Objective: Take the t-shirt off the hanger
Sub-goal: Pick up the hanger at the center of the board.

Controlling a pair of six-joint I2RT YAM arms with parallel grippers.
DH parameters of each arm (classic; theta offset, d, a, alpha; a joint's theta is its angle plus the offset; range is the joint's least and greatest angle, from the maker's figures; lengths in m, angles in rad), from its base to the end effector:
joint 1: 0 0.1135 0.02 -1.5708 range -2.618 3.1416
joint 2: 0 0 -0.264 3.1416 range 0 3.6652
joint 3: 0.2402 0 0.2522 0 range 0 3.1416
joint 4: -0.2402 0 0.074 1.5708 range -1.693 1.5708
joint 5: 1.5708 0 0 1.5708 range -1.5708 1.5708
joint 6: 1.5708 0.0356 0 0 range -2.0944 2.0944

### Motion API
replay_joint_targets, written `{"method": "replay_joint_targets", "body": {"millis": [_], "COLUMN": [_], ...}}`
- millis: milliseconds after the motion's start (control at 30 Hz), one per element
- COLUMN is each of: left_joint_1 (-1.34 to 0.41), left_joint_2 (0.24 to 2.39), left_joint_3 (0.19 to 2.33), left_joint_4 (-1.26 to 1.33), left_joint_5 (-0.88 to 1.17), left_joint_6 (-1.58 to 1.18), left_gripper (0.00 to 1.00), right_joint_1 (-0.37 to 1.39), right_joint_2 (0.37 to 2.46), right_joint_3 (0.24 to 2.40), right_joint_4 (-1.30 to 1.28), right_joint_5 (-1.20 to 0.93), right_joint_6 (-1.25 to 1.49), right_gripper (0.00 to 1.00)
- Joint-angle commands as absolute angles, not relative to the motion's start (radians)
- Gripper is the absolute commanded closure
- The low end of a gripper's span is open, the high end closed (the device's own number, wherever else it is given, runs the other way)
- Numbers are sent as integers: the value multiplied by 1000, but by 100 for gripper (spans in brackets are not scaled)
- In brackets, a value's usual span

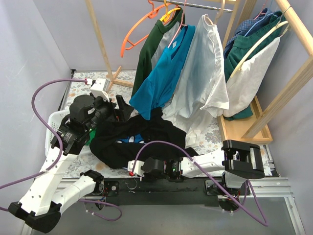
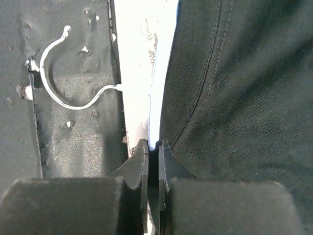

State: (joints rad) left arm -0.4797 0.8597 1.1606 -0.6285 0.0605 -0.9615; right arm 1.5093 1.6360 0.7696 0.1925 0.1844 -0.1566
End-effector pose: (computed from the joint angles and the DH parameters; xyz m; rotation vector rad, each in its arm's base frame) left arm 0.1477 -0.0792 0.4082 -0.4428 1.9874 -1.0084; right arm 0.0266 0.3257 0.1611 -1.6202 1.6102 0.5227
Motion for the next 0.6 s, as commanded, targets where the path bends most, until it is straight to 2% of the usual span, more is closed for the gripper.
{"method": "replay_joint_targets", "body": {"millis": [0, 300, 433, 567], "left_joint_1": [-474, -476, -476, -476], "left_joint_2": [827, 795, 773, 741], "left_joint_3": [1212, 1232, 1232, 1232], "left_joint_4": [-650, -632, -609, -571], "left_joint_5": [45, 46, 71, 98], "left_joint_6": [-948, -894, -867, -833], "left_gripper": [9, 8, 7, 7], "right_joint_1": [1509, 1490, 1378, 1223], "right_joint_2": [1586, 1289, 1177, 1124], "right_joint_3": [818, 1061, 1193, 1307], "right_joint_4": [128, -294, -486, -641], "right_joint_5": [233, 221, 143, -51], "right_joint_6": [-112, -71, -32, -11], "right_gripper": [99, 99, 99, 99]}}
